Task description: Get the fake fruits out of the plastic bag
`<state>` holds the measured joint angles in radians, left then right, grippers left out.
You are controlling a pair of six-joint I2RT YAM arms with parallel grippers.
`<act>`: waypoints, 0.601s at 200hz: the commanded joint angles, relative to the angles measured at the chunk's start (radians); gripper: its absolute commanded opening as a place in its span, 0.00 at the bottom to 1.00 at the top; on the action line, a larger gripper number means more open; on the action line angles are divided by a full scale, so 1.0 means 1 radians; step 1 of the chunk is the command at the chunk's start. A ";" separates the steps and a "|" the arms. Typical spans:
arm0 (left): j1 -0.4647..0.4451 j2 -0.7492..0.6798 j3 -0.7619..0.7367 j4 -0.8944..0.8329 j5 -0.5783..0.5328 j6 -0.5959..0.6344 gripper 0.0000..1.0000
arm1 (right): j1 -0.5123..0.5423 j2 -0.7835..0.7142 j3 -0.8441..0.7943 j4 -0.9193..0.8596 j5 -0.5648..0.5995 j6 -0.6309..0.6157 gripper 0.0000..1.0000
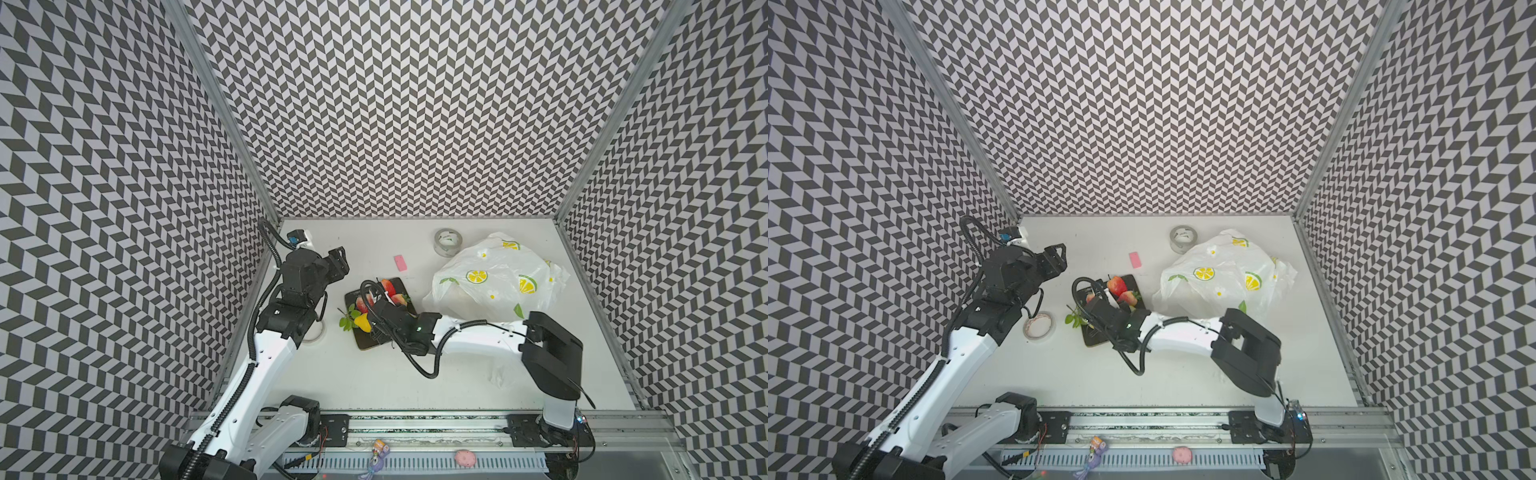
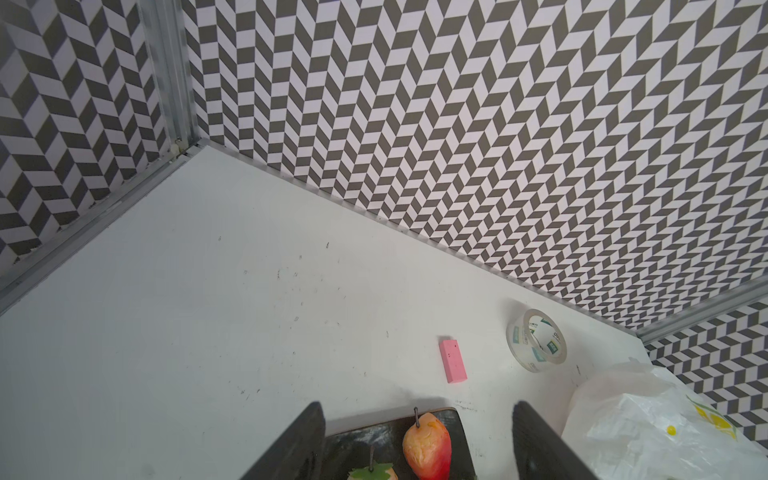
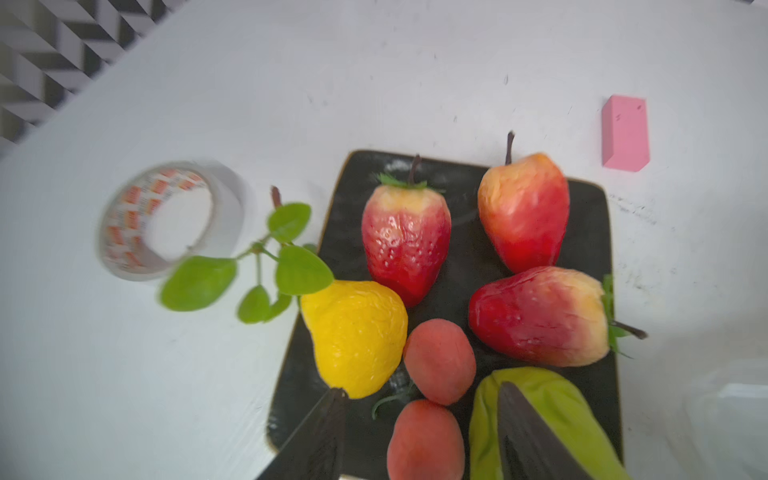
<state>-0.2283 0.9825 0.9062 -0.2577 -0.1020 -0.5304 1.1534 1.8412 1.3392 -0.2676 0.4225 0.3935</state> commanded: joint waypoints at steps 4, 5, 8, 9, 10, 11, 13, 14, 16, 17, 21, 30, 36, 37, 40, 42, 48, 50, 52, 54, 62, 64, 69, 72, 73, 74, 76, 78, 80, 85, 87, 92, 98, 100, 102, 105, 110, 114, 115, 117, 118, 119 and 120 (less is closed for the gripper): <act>0.005 0.013 -0.010 0.064 0.093 0.030 0.71 | 0.001 -0.209 -0.001 -0.066 0.045 0.031 0.56; 0.005 0.014 -0.010 0.067 0.098 0.031 0.71 | 0.001 -0.216 -0.002 -0.072 0.049 0.034 0.56; 0.004 0.018 -0.010 0.074 0.111 0.034 0.71 | 0.001 -0.236 -0.009 -0.088 0.060 0.042 0.56; 0.004 0.019 -0.011 0.078 0.117 0.035 0.71 | 0.001 -0.243 -0.012 -0.093 0.063 0.045 0.56; 0.003 0.020 -0.011 0.080 0.122 0.035 0.71 | 0.002 -0.248 -0.014 -0.097 0.067 0.048 0.56; 0.003 0.021 -0.012 0.082 0.126 0.036 0.71 | 0.000 -0.255 -0.018 -0.102 0.072 0.051 0.56; 0.002 0.024 -0.012 0.089 0.136 0.038 0.71 | -0.001 -0.268 -0.025 -0.111 0.079 0.059 0.56; 0.000 0.025 -0.012 0.091 0.140 0.038 0.71 | 0.000 -0.275 -0.030 -0.115 0.083 0.060 0.55; -0.001 0.028 -0.013 0.098 0.149 0.040 0.71 | -0.002 -0.288 -0.038 -0.121 0.090 0.069 0.55; -0.002 0.028 -0.013 0.100 0.153 0.041 0.71 | -0.003 -0.294 -0.043 -0.126 0.094 0.072 0.55; -0.007 0.036 -0.015 0.111 0.170 0.045 0.71 | -0.005 -0.319 -0.058 -0.150 0.102 0.091 0.55; -0.027 0.055 -0.014 0.134 0.201 0.058 0.71 | -0.028 -0.370 -0.086 -0.218 0.106 0.154 0.54; -0.051 0.073 -0.010 0.145 0.212 0.068 0.71 | -0.052 -0.396 -0.102 -0.271 0.098 0.201 0.54; -0.054 0.076 -0.009 0.146 0.212 0.070 0.71 | -0.058 -0.400 -0.104 -0.280 0.095 0.211 0.53; -0.069 0.086 -0.006 0.152 0.214 0.077 0.71 | -0.076 -0.411 -0.112 -0.307 0.086 0.235 0.53; -0.080 0.092 -0.004 0.154 0.216 0.083 0.72 | -0.086 -0.420 -0.116 -0.324 0.079 0.247 0.53; -0.111 0.114 0.004 0.164 0.220 0.100 0.72 | -0.119 -0.441 -0.134 -0.365 0.066 0.283 0.52; -0.122 0.119 0.007 0.166 0.221 0.104 0.72 | -0.128 -0.447 -0.140 -0.377 0.063 0.296 0.52; -0.134 0.127 0.010 0.169 0.221 0.108 0.73 | -0.135 -0.455 -0.147 -0.388 0.062 0.306 0.52; -0.145 0.136 0.012 0.171 0.220 0.114 0.73 | -0.145 -0.462 -0.153 -0.396 0.061 0.313 0.52; -0.189 0.166 0.017 0.185 0.225 0.131 0.73 | -0.178 -0.487 -0.186 -0.417 0.051 0.339 0.51; -0.200 0.174 0.018 0.189 0.227 0.133 0.73 | -0.190 -0.494 -0.195 -0.420 0.046 0.343 0.51; -0.227 0.196 0.022 0.201 0.230 0.133 0.74 | -0.212 -0.506 -0.212 -0.424 0.035 0.352 0.51; -0.244 0.209 0.025 0.206 0.231 0.153 0.74 | -0.222 -0.511 -0.219 -0.425 0.027 0.358 0.51; -0.249 0.213 0.026 0.207 0.231 0.158 0.74 | -0.226 -0.512 -0.224 -0.425 0.024 0.360 0.51; -0.251 0.217 0.027 0.208 0.231 0.162 0.74 | -0.230 -0.513 -0.227 -0.424 0.022 0.360 0.51; -0.264 0.225 0.028 0.213 0.231 0.169 0.74 | -0.238 -0.516 -0.234 -0.424 0.014 0.363 0.51; -0.274 0.235 0.029 0.216 0.233 0.175 0.74 | -0.245 -0.518 -0.239 -0.422 0.009 0.365 0.51; -0.285 0.245 0.034 0.220 0.234 0.181 0.75 | -0.253 -0.519 -0.245 -0.420 -0.002 0.366 0.51; -0.307 0.271 0.038 0.226 0.242 0.195 0.75 | -0.267 -0.520 -0.257 -0.419 -0.020 0.371 0.51; -0.315 0.281 0.042 0.228 0.246 0.200 0.75 | -0.272 -0.519 -0.261 -0.419 -0.025 0.374 0.51; -0.335 0.307 0.051 0.233 0.256 0.211 0.75 | -0.282 -0.516 -0.273 -0.414 -0.036 0.380 0.51; -0.361 0.336 0.062 0.237 0.267 0.228 0.76 | -0.292 -0.512 -0.288 -0.404 -0.050 0.387 0.52; -0.368 0.344 0.066 0.239 0.271 0.234 0.76 | -0.295 -0.511 -0.293 -0.402 -0.054 0.389 0.52; -0.374 0.356 0.070 0.240 0.274 0.238 0.76 | -0.298 -0.510 -0.298 -0.398 -0.057 0.392 0.52; -0.390 0.370 0.076 0.241 0.278 0.248 0.76 | -0.303 -0.508 -0.309 -0.392 -0.062 0.395 0.52; -0.408 0.395 0.084 0.243 0.284 0.264 0.77 | -0.312 -0.506 -0.322 -0.386 -0.067 0.401 0.52; -0.421 0.416 0.090 0.244 0.287 0.275 0.77 | -0.317 -0.501 -0.337 -0.378 -0.069 0.405 0.53; -0.425 0.422 0.091 0.244 0.287 0.278 0.77 | -0.320 -0.501 -0.340 -0.377 -0.069 0.406 0.53; -0.431 0.431 0.094 0.245 0.288 0.282 0.78 | -0.323 -0.500 -0.346 -0.372 -0.071 0.409 0.53; -0.434 0.437 0.095 0.246 0.289 0.283 0.78 | -0.325 -0.499 -0.350 -0.370 -0.072 0.410 0.53; -0.437 0.443 0.096 0.246 0.291 0.286 0.78 | -0.327 -0.499 -0.353 -0.368 -0.072 0.410 0.53; -0.438 0.448 0.097 0.246 0.291 0.287 0.78 | -0.328 -0.498 -0.357 -0.366 -0.073 0.412 0.53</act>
<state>-0.6037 1.3514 0.9493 -0.0654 0.1406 -0.3363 0.8509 1.3319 1.0264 -0.6594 0.4019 0.7349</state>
